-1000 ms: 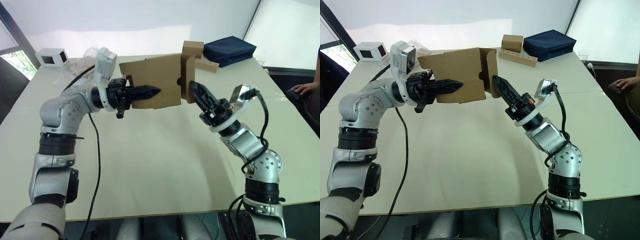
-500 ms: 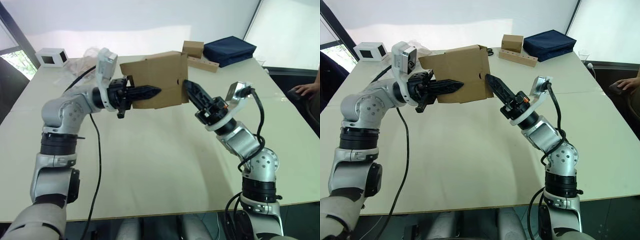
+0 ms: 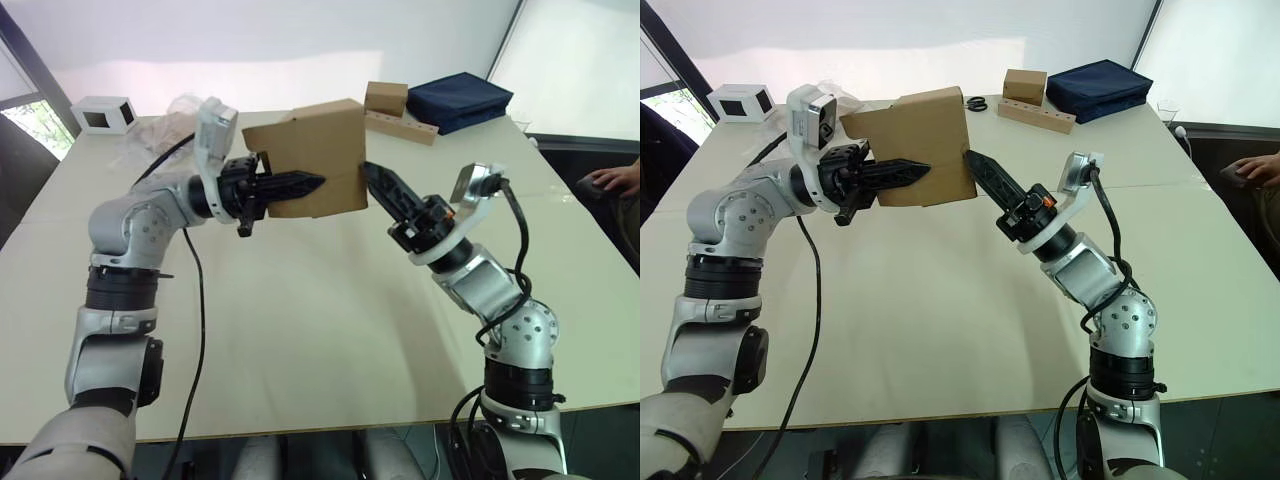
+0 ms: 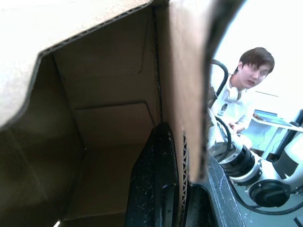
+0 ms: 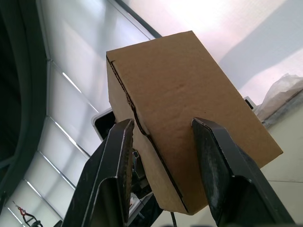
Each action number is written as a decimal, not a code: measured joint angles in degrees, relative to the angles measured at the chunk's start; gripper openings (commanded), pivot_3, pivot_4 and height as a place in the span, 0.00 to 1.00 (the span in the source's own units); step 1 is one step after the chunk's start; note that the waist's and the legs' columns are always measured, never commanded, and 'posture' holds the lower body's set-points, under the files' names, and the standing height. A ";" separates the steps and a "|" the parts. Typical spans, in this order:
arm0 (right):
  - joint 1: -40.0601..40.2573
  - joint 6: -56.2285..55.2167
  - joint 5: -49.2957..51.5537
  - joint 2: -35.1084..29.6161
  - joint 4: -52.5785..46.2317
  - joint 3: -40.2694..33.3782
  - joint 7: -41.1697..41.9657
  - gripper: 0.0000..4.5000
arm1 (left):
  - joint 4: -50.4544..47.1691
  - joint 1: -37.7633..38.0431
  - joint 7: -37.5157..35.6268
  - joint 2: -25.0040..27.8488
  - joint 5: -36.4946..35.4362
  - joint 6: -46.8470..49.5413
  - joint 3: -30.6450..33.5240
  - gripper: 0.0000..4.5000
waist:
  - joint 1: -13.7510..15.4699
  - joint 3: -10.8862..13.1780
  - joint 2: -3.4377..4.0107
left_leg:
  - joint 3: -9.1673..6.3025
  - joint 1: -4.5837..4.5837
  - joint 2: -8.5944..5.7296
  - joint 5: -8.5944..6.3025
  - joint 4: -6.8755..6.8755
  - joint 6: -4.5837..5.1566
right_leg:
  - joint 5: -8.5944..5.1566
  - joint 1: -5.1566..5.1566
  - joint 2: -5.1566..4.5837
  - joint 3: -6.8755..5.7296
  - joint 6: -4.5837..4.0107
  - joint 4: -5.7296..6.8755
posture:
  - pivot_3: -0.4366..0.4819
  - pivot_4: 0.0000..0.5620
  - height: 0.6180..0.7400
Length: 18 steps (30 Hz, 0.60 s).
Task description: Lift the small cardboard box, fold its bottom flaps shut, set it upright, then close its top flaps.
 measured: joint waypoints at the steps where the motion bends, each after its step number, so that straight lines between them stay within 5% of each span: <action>1: 0.27 0.00 0.00 -0.02 -0.13 0.03 0.01 0.43 | -0.01 0.02 0.05 -0.01 0.00 0.06 -0.01 0.00 | 0.00 0.00 0.00 | 0.00 0.00 0.00 0.00 0.00 0.01 | 0.00 0.00 0.00 0.00 0.00 0.00 | 0.48 0.27 1.00; 18: 1.71 0.23 -2.61 -3.11 -3.02 0.69 1.85 0.43 | -1.29 0.43 0.01 0.18 -0.22 1.68 0.01 0.00 | 0.01 0.00 0.00 | 0.00 0.00 0.00 -0.03 0.00 0.05 | 0.00 0.00 0.00 0.00 0.00 0.00 | 0.48 0.27 1.00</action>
